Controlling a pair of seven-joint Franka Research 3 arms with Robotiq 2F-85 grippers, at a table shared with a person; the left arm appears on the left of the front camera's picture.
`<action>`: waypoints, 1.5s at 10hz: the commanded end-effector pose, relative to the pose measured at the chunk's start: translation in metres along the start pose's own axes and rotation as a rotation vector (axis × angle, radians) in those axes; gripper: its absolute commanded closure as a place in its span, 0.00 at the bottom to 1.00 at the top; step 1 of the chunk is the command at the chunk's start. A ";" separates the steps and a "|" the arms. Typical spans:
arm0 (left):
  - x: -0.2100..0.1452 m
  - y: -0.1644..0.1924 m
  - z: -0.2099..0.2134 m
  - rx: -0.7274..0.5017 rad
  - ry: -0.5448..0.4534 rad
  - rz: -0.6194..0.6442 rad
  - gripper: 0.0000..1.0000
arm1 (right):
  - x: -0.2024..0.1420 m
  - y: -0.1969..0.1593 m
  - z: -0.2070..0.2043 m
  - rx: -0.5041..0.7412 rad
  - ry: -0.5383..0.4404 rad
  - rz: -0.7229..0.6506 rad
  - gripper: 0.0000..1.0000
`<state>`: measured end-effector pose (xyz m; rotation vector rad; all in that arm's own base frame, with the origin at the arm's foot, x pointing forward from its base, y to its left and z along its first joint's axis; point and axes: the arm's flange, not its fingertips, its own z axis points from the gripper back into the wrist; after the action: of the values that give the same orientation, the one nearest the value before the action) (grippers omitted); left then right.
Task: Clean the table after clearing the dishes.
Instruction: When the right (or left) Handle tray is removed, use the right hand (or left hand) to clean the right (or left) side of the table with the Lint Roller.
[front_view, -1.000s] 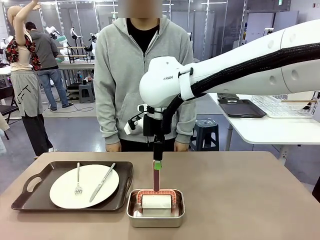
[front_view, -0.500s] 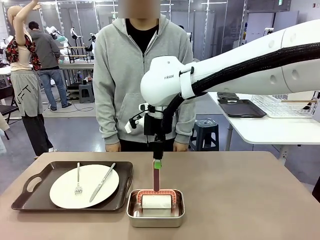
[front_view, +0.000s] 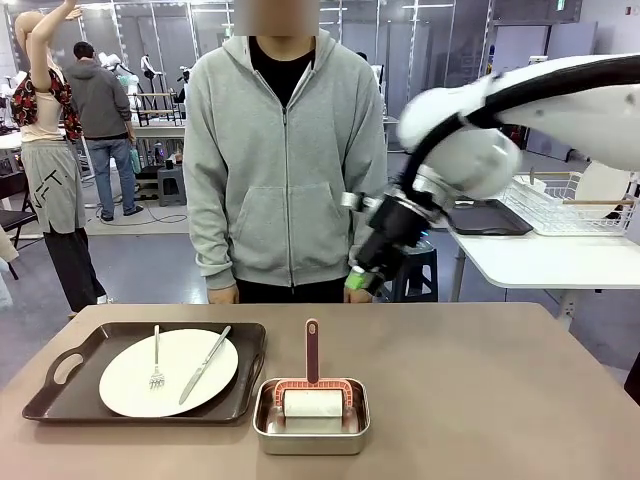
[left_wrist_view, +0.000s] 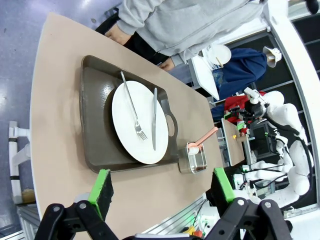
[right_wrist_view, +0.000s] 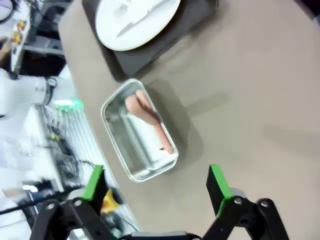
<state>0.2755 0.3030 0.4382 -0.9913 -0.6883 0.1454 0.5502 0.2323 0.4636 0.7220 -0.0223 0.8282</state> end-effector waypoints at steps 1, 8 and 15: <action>0.000 -0.001 0.003 0.000 0.000 -0.001 0.00 | -0.105 -0.035 0.004 0.386 -0.358 -0.217 0.00; 0.000 -0.001 0.003 0.000 0.000 -0.001 0.00 | -0.337 -0.166 0.112 0.593 -0.669 -0.512 0.00; 0.000 -0.001 0.003 0.000 0.000 -0.001 0.00 | -0.461 -0.213 0.178 0.488 -0.759 -0.679 0.00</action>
<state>0.2756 0.3029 0.4382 -0.9915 -0.6883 0.1449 0.4227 -0.2820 0.3474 1.4068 -0.2486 -0.1021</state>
